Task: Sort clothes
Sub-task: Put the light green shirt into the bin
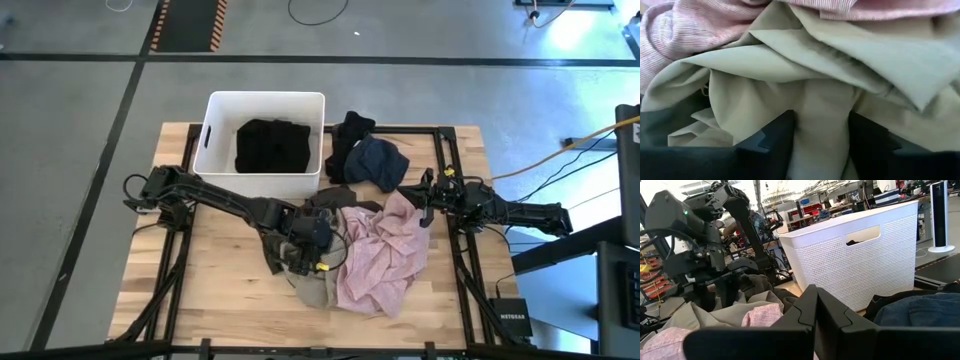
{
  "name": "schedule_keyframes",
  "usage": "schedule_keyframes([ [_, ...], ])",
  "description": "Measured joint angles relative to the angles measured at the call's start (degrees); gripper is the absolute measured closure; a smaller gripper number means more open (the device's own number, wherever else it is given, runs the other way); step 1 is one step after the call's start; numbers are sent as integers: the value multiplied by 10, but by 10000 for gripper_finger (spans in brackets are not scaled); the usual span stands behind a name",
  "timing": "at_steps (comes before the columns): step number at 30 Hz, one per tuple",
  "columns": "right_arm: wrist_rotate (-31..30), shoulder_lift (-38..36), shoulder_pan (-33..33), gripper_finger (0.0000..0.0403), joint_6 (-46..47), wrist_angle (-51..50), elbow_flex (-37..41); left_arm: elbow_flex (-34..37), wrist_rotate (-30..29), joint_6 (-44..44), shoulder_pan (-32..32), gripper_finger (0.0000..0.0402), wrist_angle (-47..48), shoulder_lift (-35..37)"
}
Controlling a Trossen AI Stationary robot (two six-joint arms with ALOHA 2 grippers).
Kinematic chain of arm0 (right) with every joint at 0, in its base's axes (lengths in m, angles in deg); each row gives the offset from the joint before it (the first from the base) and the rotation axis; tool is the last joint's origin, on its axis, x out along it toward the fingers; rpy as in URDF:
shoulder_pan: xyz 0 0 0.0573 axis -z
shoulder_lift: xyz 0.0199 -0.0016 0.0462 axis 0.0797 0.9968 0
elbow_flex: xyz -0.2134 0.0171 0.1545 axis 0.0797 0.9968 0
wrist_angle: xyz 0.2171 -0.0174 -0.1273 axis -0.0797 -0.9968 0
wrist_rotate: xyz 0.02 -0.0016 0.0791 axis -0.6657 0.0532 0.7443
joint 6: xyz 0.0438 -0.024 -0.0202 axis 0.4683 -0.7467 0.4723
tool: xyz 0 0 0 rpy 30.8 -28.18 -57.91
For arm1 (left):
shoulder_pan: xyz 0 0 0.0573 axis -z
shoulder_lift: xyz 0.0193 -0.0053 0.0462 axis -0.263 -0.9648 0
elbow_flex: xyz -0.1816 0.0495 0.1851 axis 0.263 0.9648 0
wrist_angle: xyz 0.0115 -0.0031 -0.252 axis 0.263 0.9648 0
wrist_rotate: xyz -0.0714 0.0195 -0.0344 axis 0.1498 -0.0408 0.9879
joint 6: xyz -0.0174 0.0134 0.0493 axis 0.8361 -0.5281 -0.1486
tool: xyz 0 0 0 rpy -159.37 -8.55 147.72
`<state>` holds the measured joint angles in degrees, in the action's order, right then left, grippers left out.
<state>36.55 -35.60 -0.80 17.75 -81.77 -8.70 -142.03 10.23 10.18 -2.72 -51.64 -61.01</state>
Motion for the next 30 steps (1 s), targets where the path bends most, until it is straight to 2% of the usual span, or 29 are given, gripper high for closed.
schedule_keyframes([
  [6,0,0,0,388,-1,0,0,0,-60,-23,6,334,-20,-4],
  [10,-1,0,0,388,-1,-2,0,0,-156,-60,17,389,-63,-4],
  [13,0,0,0,388,-2,-2,0,0,-234,-96,27,386,-120,1],
  [15,0,0,0,388,-2,-2,0,0,-265,-125,33,383,-155,11],
  [20,0,0,0,388,-2,-3,0,-16,-329,-182,40,395,-209,52],
  [26,0,0,0,388,-1,-6,0,-23,-406,-271,32,389,-290,128],
  [30,0,0,0,388,-1,-7,0,-23,-428,-331,5,396,-338,177],
])
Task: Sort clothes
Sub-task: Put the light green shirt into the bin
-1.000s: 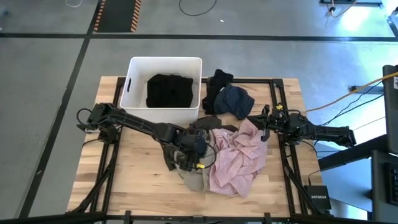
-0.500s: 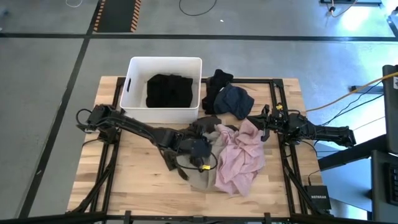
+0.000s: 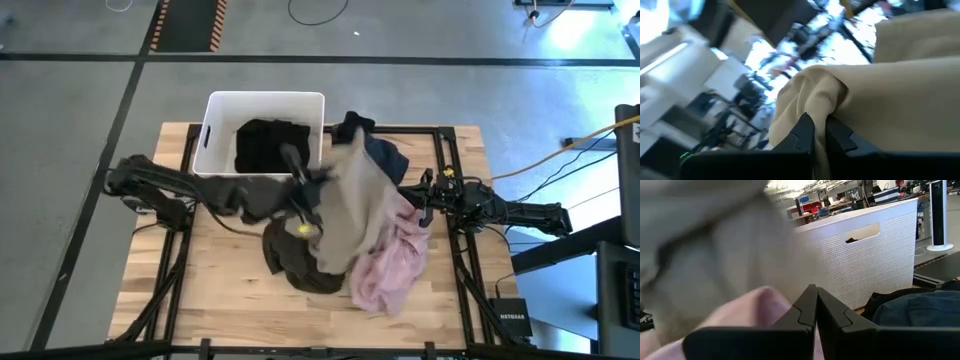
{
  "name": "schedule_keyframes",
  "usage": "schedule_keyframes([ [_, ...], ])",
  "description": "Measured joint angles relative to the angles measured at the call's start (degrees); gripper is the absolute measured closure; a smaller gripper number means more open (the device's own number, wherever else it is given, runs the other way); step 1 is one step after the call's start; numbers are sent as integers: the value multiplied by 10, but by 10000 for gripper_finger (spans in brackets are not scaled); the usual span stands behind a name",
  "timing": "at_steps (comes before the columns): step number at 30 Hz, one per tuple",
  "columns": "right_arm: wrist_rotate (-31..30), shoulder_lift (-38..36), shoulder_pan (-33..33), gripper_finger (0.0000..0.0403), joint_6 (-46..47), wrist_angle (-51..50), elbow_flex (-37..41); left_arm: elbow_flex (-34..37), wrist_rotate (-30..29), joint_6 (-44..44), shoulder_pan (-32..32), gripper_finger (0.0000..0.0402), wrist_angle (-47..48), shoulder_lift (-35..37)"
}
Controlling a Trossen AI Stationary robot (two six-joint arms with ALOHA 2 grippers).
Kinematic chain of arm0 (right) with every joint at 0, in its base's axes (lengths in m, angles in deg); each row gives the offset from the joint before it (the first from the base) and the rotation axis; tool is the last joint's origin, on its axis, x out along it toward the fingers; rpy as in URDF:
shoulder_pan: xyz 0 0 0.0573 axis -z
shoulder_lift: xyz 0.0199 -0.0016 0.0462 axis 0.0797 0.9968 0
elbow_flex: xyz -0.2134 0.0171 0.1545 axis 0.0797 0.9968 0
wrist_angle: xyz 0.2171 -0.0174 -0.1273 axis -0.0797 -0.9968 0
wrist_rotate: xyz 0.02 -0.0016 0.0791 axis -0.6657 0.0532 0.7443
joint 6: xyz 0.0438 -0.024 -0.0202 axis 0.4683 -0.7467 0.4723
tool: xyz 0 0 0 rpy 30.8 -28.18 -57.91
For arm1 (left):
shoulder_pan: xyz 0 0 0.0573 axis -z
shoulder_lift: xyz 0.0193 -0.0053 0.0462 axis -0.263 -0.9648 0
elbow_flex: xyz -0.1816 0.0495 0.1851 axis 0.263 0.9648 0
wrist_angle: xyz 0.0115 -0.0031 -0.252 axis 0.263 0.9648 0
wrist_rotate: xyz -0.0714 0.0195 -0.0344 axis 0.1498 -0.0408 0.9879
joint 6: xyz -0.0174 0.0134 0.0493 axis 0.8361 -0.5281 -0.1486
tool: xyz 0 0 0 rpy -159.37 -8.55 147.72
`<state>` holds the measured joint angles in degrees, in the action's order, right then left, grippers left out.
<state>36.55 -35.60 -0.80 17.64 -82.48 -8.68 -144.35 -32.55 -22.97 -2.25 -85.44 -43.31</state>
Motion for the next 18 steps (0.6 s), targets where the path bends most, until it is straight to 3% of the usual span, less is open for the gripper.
schedule_keyframes([
  [9,-1,0,0,388,0,-3,0,0,-15,-78,-93,392,-120,113],
  [18,-1,0,0,388,2,-6,0,-1,27,-217,-131,394,-400,202],
])
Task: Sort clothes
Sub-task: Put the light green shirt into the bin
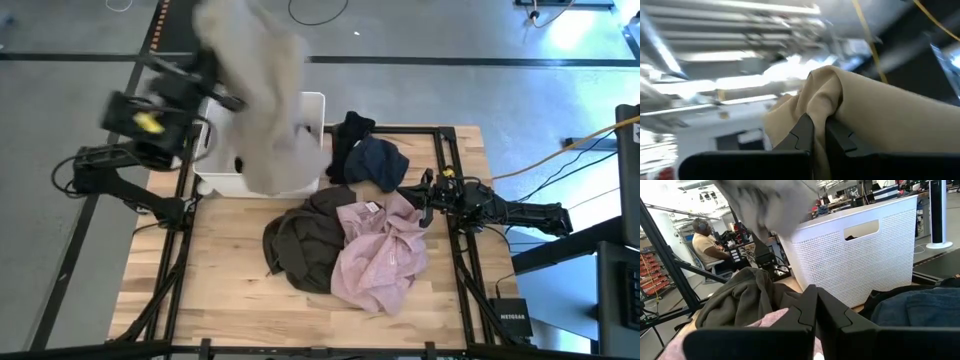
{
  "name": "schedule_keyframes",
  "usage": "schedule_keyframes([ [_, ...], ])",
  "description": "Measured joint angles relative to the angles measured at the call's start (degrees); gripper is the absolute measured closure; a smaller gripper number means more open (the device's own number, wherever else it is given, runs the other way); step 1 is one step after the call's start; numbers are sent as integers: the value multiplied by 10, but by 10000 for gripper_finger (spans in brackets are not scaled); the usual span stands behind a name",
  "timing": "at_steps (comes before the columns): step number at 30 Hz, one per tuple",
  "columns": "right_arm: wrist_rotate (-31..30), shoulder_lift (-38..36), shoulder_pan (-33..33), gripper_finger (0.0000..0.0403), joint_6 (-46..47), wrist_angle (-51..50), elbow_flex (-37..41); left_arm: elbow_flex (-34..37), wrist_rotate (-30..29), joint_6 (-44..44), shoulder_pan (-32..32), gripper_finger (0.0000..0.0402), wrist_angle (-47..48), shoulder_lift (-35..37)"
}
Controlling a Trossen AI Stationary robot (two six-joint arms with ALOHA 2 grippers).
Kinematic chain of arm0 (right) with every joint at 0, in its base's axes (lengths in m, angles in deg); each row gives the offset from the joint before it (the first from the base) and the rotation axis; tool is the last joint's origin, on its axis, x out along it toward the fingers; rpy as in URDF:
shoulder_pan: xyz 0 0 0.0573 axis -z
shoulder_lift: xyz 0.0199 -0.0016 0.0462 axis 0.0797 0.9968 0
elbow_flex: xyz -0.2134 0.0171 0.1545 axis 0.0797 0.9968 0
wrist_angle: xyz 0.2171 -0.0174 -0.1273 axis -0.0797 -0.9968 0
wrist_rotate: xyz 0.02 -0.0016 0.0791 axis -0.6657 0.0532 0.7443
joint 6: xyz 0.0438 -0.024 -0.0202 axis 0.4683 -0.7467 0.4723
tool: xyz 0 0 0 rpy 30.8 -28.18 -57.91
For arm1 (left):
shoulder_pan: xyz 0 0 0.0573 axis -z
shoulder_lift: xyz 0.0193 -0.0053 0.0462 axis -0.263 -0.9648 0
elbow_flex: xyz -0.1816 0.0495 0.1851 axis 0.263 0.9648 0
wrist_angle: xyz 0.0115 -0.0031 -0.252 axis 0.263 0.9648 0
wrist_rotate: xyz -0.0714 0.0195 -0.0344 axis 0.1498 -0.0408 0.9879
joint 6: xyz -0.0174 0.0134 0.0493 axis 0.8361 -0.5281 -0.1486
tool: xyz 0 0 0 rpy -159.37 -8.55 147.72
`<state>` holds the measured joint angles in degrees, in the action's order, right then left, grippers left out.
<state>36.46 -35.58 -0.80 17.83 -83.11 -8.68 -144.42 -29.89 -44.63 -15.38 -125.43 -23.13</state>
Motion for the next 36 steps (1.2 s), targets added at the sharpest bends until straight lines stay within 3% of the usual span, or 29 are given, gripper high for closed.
schedule_keyframes([
  [3,0,0,0,388,0,2,0,-1,1,-21,-19,396,-4,23],
  [9,-13,0,0,388,-2,2,0,0,-1,14,-74,392,75,36],
  [17,-24,0,0,388,-1,2,0,4,4,141,-171,393,221,-5],
  [26,-28,0,0,388,-1,0,0,4,48,280,-243,395,390,-53],
  [34,-14,0,0,388,0,0,0,3,49,377,-294,383,534,-74],
  [36,-14,0,0,388,0,0,0,3,76,404,-309,386,592,-76],
])
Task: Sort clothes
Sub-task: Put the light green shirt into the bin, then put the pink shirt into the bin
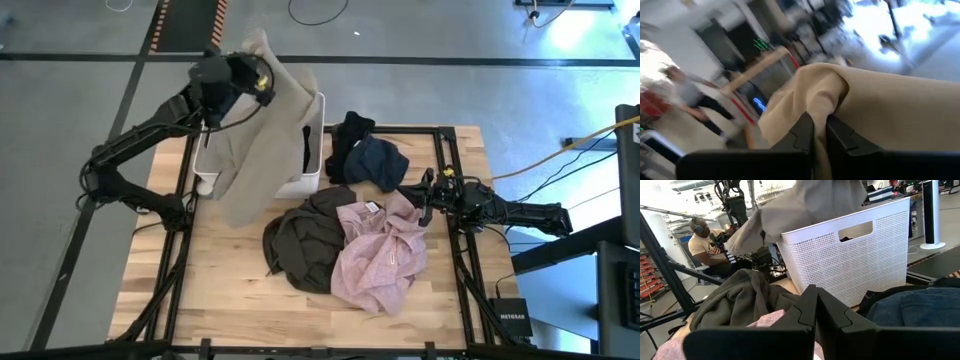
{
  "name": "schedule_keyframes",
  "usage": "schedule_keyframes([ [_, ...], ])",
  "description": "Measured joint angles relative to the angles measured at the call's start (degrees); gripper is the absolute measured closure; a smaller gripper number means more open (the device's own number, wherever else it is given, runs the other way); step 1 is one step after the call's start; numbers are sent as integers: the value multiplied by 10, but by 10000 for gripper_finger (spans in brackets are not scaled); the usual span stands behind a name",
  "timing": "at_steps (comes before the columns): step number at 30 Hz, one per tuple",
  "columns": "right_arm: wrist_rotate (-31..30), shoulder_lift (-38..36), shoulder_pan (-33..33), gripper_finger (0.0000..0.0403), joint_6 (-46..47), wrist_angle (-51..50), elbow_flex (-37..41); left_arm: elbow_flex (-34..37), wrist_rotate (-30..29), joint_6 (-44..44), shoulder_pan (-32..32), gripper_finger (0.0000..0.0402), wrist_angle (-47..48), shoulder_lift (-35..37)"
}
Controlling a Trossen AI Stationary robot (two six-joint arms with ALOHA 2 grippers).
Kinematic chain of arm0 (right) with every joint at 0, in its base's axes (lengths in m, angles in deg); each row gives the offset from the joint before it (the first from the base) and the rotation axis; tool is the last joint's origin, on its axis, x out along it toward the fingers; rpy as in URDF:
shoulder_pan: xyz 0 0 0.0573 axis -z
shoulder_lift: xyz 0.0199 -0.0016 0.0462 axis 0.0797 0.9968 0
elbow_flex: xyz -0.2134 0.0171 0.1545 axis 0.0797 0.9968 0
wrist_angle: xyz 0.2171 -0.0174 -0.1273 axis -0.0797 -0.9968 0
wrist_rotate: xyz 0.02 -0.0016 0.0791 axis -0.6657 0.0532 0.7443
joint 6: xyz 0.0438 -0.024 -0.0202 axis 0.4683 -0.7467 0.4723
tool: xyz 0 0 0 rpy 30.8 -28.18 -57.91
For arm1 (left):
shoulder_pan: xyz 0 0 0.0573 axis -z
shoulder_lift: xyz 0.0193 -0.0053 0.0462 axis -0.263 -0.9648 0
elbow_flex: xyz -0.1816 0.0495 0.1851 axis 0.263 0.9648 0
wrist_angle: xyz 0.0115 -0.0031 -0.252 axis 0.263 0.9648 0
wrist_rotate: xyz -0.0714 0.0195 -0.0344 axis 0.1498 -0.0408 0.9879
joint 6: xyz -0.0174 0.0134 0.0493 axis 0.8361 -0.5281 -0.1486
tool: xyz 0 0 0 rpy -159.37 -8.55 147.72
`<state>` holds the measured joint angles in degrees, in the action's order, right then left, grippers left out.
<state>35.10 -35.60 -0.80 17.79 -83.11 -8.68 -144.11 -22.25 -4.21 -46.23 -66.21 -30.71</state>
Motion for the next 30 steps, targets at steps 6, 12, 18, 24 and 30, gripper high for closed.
schedule_keyframes([
  [6,0,0,0,388,1,0,0,0,102,110,-31,372,173,0],
  [12,-1,0,0,388,2,0,0,0,111,188,-33,304,290,0],
  [18,-5,0,0,388,2,0,0,-8,163,215,-28,230,357,0],
  [24,-6,0,0,388,0,0,0,-67,263,255,-5,181,385,5],
  [30,-6,0,0,388,0,0,0,-75,404,297,73,163,335,12],
])
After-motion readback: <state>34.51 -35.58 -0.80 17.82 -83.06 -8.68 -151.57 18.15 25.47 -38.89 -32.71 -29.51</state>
